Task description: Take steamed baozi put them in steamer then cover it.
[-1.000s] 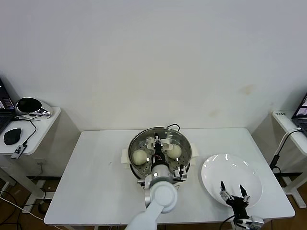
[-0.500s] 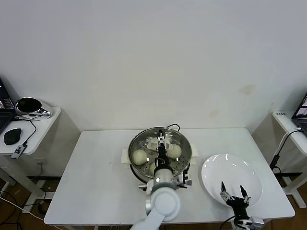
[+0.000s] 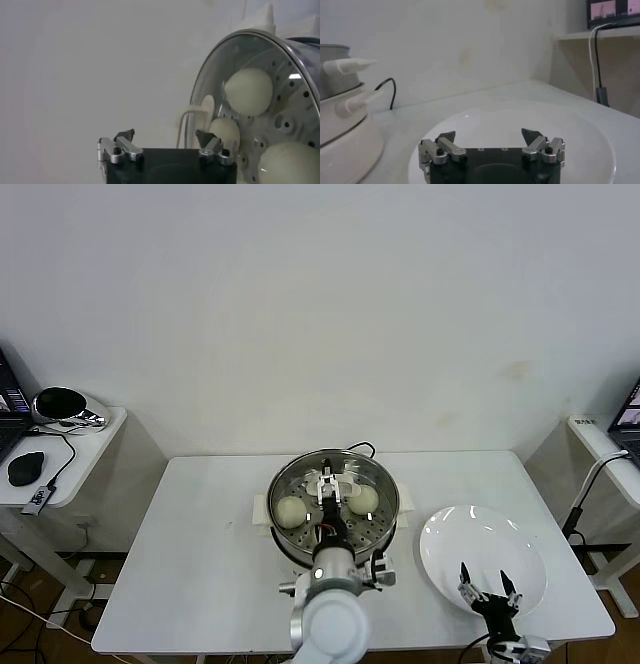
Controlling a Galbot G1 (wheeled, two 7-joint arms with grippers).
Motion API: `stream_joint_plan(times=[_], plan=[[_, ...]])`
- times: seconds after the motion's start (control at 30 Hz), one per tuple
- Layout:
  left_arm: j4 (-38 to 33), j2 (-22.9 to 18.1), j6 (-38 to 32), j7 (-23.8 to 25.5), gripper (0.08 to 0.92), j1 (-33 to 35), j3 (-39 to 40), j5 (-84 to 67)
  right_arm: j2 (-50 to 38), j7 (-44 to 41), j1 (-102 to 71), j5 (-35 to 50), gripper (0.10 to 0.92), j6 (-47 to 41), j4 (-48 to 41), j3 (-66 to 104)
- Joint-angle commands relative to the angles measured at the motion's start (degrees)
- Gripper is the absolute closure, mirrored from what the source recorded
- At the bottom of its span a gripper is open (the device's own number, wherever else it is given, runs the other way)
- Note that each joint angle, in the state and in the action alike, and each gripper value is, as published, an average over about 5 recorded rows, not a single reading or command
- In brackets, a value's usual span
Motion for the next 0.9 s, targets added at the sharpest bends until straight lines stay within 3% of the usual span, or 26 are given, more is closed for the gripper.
stream_joint_plan(times=[0.03,0.17,0.27,0.5,0.7,0.83,0.9], plan=[[-8.92,1.72,0.69,-0.85,0.177,4.54,-1.39,-0.21,0.06,-0.04,0.02,-0.24,0.203,0.24,0.01,-0.60],[-14.58,3.91,-1.30,-3.74,0.177,6.80,-4.67,-2.81,0.19,-0.02,-0.49,-1.20,0.203,1.00,0.75,-1.33],[-19.38,6.38,-4.95,-7.72,0.177,8.23,-11.37,-11.88,-0.13,0.28,-1.52,-2.68,0.203,1.70,2.17,-2.43],[-25.10,12.02,-14.32,-22.86,0.177,14.59,-30.32,-53.22,-3.61,0.28,-6.62,-4.58,0.203,1.57,8.62,-6.03],[-21.75,10.81,-26.33,-29.92,0.177,24.21,-40.99,-71.35,-6.11,0.45,-9.16,-5.91,0.203,-0.43,14.05,-6.52],[-18.86,9.33,-28.04,-33.28,0.177,30.54,-43.40,-77.46,-8.46,1.73,-11.66,-6.76,0.203,-2.05,16.51,-7.53],[-18.55,8.88,-28.02,-32.63,0.177,33.96,-44.44,-81.30,-9.65,2.12,-13.12,-7.01,0.203,-2.43,17.61,-8.02]])
